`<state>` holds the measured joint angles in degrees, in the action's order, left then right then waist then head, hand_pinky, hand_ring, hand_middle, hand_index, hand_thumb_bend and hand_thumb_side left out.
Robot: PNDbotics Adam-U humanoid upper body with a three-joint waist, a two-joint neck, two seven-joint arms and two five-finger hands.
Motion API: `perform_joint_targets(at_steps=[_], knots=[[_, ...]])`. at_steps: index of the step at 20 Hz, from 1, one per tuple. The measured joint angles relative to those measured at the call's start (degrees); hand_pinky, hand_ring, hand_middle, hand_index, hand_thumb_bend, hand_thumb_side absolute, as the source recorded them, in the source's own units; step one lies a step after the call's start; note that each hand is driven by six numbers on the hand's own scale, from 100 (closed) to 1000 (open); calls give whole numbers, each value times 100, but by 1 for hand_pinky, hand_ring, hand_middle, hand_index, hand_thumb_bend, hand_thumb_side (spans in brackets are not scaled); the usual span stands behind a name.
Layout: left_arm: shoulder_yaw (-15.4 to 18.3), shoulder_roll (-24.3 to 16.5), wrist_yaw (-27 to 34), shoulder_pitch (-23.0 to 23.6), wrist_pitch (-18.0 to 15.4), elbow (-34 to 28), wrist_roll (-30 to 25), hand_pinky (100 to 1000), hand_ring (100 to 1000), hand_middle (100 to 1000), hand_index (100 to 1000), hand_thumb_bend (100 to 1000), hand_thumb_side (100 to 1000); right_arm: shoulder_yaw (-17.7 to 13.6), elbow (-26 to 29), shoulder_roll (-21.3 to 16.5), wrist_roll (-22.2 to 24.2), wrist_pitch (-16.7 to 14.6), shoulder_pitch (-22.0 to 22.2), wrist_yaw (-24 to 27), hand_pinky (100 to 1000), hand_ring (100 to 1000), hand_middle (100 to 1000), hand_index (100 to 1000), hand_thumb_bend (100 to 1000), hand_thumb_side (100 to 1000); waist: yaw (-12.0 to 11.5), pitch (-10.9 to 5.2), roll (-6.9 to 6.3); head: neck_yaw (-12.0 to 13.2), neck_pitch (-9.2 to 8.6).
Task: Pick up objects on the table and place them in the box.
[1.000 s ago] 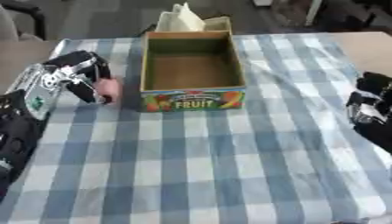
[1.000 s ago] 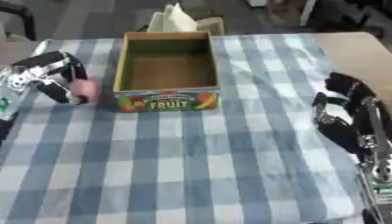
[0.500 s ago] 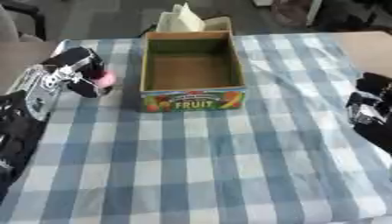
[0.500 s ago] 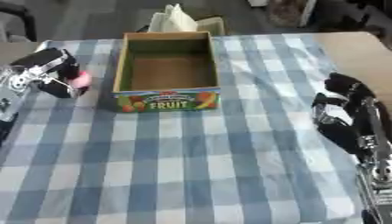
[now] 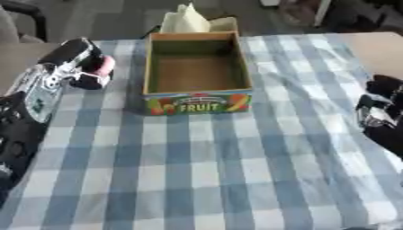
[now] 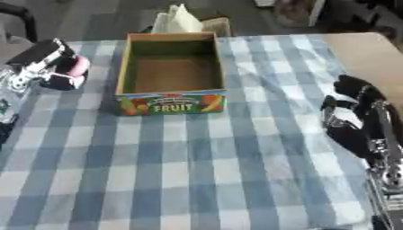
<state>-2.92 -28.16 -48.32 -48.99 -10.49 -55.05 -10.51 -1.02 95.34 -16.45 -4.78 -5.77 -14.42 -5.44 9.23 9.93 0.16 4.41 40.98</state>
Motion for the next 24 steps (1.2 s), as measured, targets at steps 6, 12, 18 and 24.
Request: perform_joint_targets(at_steps=[6,12,18,24], knots=[[-6,4,246,-300,32,-380,42,520,267,247,308,101,102,1,-1,0,1,1,2,0,738,821,731,823,100,100,2,-9,-2,1,-1],[-239,350,134,-722,-115,-437,-52,524,280,260,321,125,100,40,-28,0,36,-7,8,0,738,821,732,823,100,100,61,-34,15,55,-1],[-369,906,-289,-889,-276,-59,-44,527,294,275,338,132,102,107,-31,4,95,-15,-19,6,738,822,732,824,100,100,183,-28,55,147,-52],[-440,1251,-829,-892,-435,298,-4,571,452,462,536,193,112,137,-32,6,126,-24,-22,34,738,822,732,823,100,100,243,1,68,194,-88]])
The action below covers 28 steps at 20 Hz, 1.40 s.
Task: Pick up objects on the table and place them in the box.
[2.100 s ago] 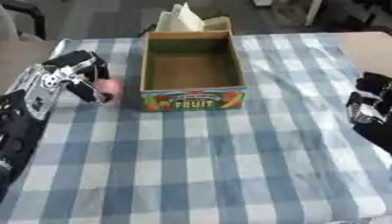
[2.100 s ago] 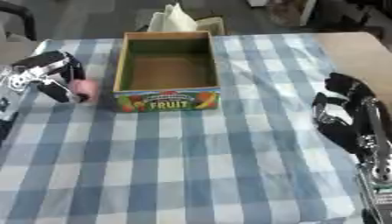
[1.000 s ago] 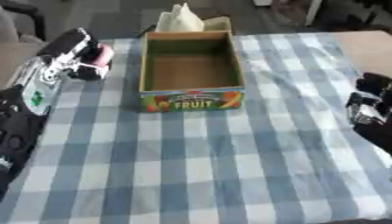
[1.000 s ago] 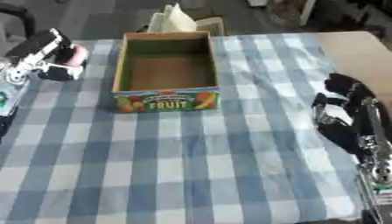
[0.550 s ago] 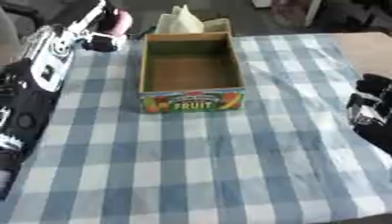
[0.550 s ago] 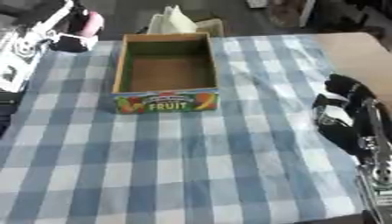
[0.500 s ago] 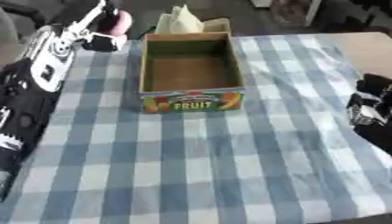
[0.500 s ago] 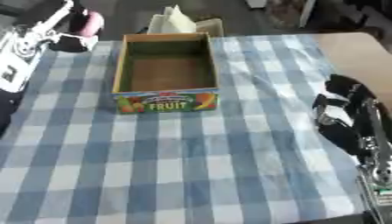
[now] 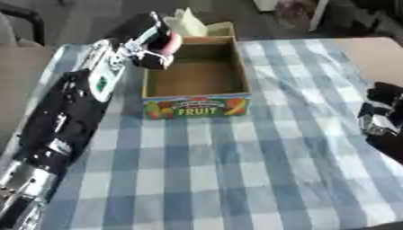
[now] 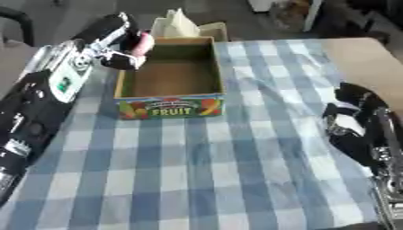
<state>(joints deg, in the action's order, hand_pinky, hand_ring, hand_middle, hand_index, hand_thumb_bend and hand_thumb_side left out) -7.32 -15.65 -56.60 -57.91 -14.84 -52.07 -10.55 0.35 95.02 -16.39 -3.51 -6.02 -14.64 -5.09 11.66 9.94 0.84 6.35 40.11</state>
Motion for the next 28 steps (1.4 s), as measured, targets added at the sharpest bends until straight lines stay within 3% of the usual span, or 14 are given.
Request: perform_joint_targets(at_steps=[2,3,6,9,11,13,15,20,23,28], knots=[[-15,24,-143,8,-45,65,-17,602,523,553,648,254,124,1,0,2,0,0,-1,9,737,822,732,823,100,100,-2,1,0,2,-35],[-23,31,-204,20,-61,93,-32,608,531,561,658,268,126,1,0,4,0,0,-1,11,737,822,732,823,100,100,-4,1,0,2,-42],[-28,45,-301,57,-106,147,-111,656,597,631,740,501,123,1,0,6,1,0,-1,13,738,821,732,823,100,100,-21,1,0,-6,-44],[-14,45,-283,118,-151,162,-260,685,636,680,768,765,449,1,0,8,0,0,-1,13,737,821,732,823,100,100,-39,1,3,-27,-45],[22,38,-208,158,-173,152,-344,694,651,693,774,827,544,0,0,13,0,-1,-1,13,737,821,732,823,100,100,-48,1,4,-43,-45],[96,-27,-68,205,-170,61,-356,696,649,688,760,766,590,-1,0,14,-1,-1,0,13,737,821,732,823,100,100,-78,1,4,-51,-46],[215,-103,96,267,-140,-99,-299,683,620,654,733,552,635,-5,0,17,-5,0,2,13,737,821,732,823,100,100,-99,2,2,-67,-47],[684,-238,544,494,113,-769,88,657,572,590,670,349,574,-38,0,23,-21,7,6,13,737,821,732,823,100,100,-177,3,-5,-141,-86],[951,-313,899,716,357,-1223,378,651,563,581,662,313,546,-56,0,25,-42,12,8,13,737,821,732,823,100,100,-194,3,-7,-178,-88],[813,-845,3101,1315,859,-1993,888,647,557,575,659,284,570,-72,0,25,-68,13,8,13,736,821,733,823,100,100,-267,2,-16,-216,-91]])
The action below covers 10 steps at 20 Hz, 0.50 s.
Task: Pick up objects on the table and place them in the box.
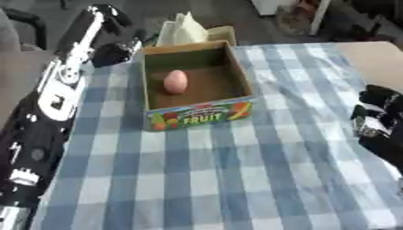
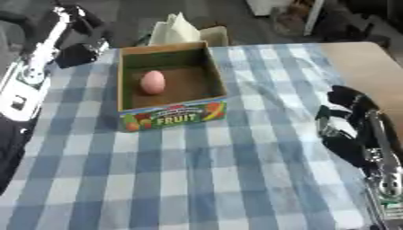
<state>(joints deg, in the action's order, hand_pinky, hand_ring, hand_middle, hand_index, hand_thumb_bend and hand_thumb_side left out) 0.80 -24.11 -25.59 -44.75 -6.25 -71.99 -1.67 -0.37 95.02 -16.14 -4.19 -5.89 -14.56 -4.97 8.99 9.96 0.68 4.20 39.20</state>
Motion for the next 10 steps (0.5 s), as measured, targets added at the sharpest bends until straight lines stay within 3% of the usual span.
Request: perform_joint_targets(at_steps=[4,10], knots=[[-28,-190,889,266,316,-98,116,648,557,578,663,269,605,-3,0,0,-16,11,0,0,736,821,733,824,100,100,-20,-2,16,-21,-2],[55,-216,1386,553,506,-83,160,648,556,576,665,265,625,-34,0,0,-36,6,0,0,736,821,733,824,100,100,-52,-1,26,-26,-4]])
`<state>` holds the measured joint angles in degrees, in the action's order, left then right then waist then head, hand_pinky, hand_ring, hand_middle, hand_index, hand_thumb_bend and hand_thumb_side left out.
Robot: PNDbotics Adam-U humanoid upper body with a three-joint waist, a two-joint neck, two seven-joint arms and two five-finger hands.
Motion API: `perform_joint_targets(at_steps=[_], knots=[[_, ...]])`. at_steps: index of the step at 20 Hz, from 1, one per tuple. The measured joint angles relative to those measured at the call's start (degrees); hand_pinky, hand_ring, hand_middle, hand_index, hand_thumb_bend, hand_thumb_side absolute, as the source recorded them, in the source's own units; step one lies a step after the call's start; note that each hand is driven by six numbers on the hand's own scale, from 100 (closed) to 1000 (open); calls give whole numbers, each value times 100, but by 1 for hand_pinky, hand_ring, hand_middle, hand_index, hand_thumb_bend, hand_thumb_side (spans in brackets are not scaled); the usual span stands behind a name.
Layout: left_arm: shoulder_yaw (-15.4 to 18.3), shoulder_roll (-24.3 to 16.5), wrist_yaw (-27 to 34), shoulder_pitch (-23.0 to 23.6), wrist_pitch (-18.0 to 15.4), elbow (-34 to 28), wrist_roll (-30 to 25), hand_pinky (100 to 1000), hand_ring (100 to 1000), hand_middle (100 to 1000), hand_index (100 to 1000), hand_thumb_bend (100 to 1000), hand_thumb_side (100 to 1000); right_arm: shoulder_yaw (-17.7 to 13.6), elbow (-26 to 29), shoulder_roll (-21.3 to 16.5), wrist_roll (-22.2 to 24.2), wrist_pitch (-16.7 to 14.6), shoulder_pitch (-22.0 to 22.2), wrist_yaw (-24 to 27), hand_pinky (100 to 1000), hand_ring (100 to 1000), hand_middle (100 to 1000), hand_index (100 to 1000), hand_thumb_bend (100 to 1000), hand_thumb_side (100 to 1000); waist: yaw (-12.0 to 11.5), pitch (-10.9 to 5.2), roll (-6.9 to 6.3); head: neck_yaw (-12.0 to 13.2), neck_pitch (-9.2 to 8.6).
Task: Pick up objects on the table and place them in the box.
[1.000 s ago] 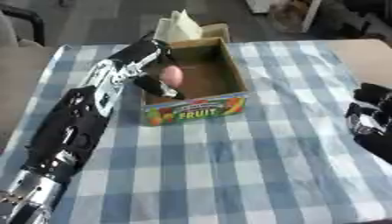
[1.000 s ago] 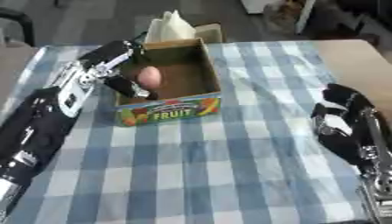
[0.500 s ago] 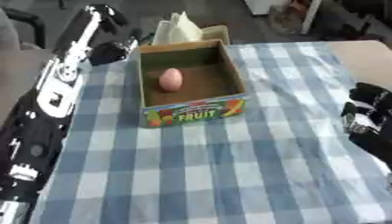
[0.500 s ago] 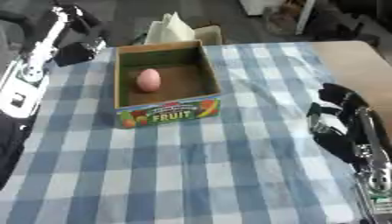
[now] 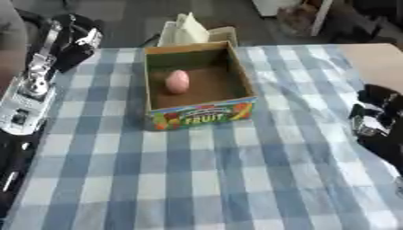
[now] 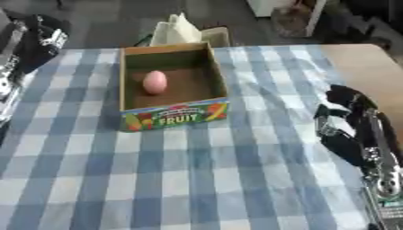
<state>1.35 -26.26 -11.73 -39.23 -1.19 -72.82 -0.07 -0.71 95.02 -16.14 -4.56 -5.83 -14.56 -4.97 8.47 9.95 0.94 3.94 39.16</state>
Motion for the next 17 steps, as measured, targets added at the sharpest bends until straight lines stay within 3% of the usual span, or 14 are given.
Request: perform_joint_targets(at_steps=[17], knots=[[91,-10,518,459,175,-176,-87,649,553,574,664,259,662,-17,0,0,-28,8,0,0,737,822,734,825,100,100,7,6,-29,-5,6]])
